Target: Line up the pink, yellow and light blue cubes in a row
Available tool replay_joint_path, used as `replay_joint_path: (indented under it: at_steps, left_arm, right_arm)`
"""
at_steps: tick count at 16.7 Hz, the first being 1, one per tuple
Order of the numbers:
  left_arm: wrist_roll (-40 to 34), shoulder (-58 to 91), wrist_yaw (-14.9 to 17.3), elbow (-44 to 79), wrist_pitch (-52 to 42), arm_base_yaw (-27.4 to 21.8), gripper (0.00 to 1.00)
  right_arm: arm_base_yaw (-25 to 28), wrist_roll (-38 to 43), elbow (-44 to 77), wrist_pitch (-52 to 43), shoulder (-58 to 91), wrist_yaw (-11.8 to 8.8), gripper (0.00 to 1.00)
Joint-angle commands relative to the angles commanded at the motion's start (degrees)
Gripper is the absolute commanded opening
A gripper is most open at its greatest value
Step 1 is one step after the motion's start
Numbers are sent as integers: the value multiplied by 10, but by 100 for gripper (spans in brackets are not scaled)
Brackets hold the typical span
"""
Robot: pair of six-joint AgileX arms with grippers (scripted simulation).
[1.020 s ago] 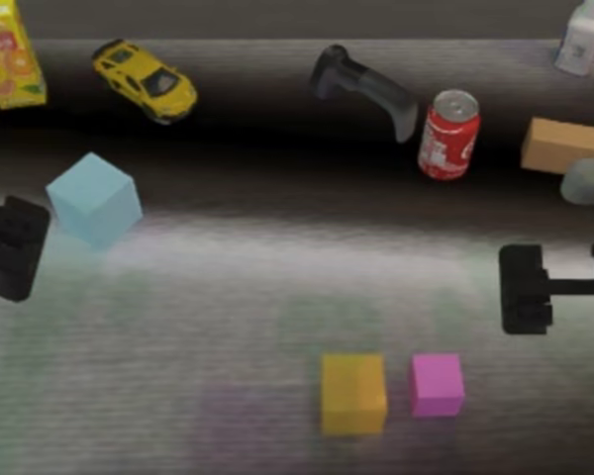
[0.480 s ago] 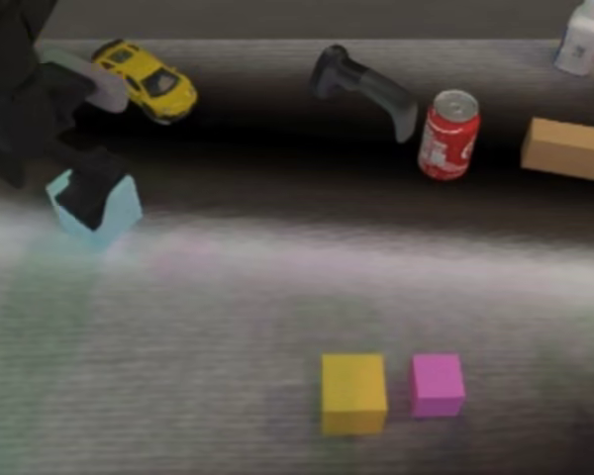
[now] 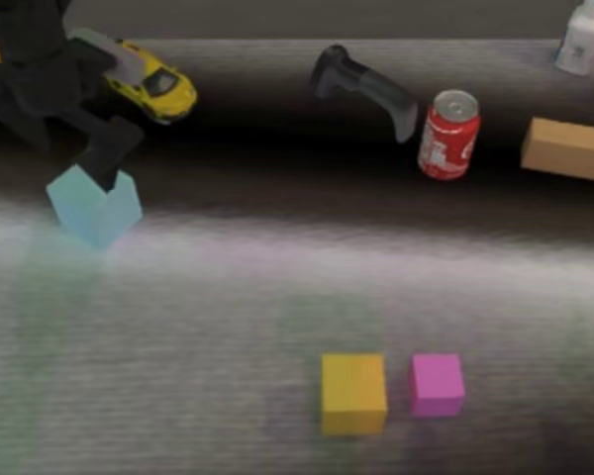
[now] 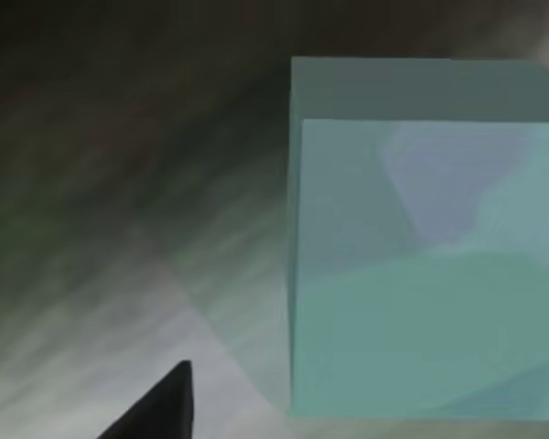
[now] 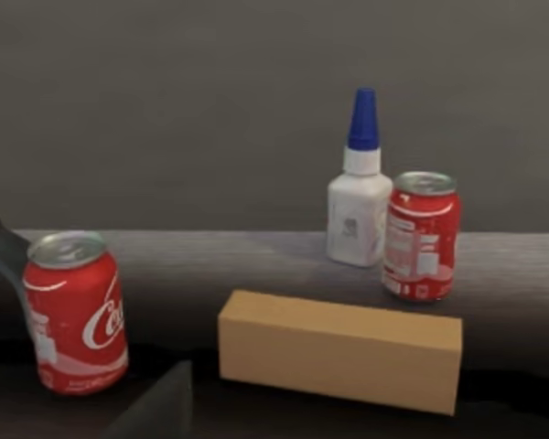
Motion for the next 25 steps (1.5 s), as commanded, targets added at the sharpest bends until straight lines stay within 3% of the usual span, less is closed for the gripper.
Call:
replay_joint_path:
  at_steps: [8,15,20,25]
  left_arm:
    - [0,2,0,-6,11,-1,100]
    - [2,34,0,-120,162,1,100]
    - [3,40,0,-136,180,2,100]
    - [3,40,0,-136,180,2,62]
  right_arm:
    - [-2,-1,-2,5,-5,-1,100]
    - [-2,-1,-2,5,-5,-1,100]
    - [-2,-1,-2,5,-5,-1,100]
    - [-2,-1,-2,5,-5,-1,100]
